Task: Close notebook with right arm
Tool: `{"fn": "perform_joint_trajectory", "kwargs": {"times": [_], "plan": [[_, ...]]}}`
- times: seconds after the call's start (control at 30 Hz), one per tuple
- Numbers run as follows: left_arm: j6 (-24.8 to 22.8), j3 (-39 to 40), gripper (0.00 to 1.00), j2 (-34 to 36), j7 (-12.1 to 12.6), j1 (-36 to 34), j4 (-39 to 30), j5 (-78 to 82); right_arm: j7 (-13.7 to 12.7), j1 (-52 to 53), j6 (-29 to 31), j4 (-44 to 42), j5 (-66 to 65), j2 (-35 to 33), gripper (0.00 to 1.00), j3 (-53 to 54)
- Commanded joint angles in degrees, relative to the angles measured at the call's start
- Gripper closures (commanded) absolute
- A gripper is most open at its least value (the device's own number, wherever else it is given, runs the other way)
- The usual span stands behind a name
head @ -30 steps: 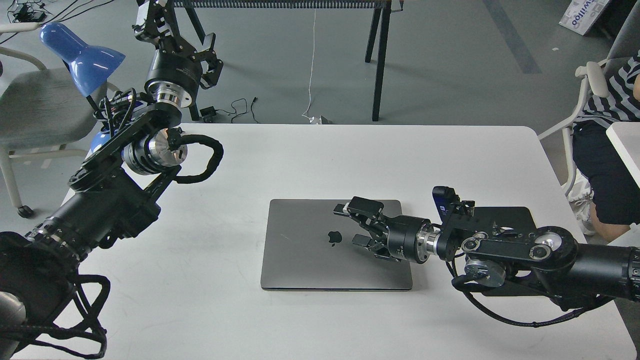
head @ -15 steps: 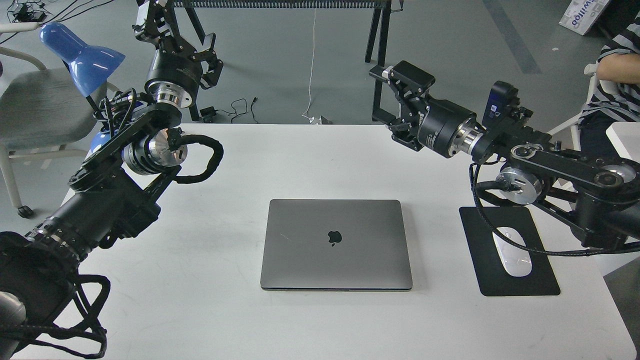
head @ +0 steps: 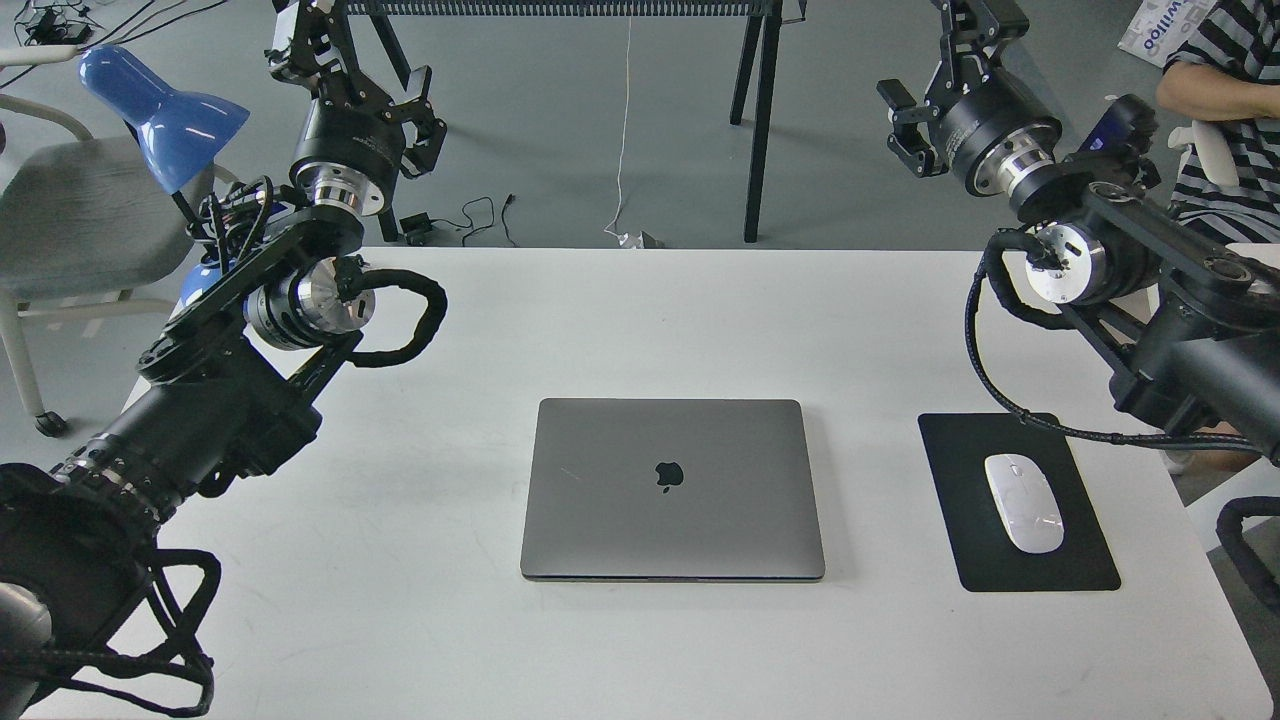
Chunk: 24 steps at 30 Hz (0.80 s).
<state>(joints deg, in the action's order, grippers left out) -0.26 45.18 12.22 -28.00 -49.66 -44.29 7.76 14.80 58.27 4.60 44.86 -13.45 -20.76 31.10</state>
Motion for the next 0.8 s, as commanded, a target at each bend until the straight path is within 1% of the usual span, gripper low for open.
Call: {"fn": "perform_joint_trajectory", "kwargs": {"times": [0.0, 0.2, 0.33, 0.77], "plan": [[0.00, 0.00, 0.00, 0.00, 0.00, 0.00, -0.01, -0.03, -0.12, 0.09, 3.04, -0.74, 0.00, 0.55, 0.00, 0.19], [0.00, 0.00, 0.00, 0.00, 0.00, 0.00, -0.01, -0.03, 0.05, -0.08, 4.01, -2.85, 1.49, 0.99, 0.00, 3.70], [0.00, 0.00, 0.00, -0.09, 0.00, 0.00, -0.01, -0.03, 0.32, -1.66, 3.31, -3.03, 5.27, 1.43, 0.00, 8.00], [0.00, 0.00, 0.00, 0.00, 0.00, 0.00, -0.09, -0.03, 0.67, -6.06, 1.55, -2.59, 5.45, 4.85, 0.00, 16.36]]}}
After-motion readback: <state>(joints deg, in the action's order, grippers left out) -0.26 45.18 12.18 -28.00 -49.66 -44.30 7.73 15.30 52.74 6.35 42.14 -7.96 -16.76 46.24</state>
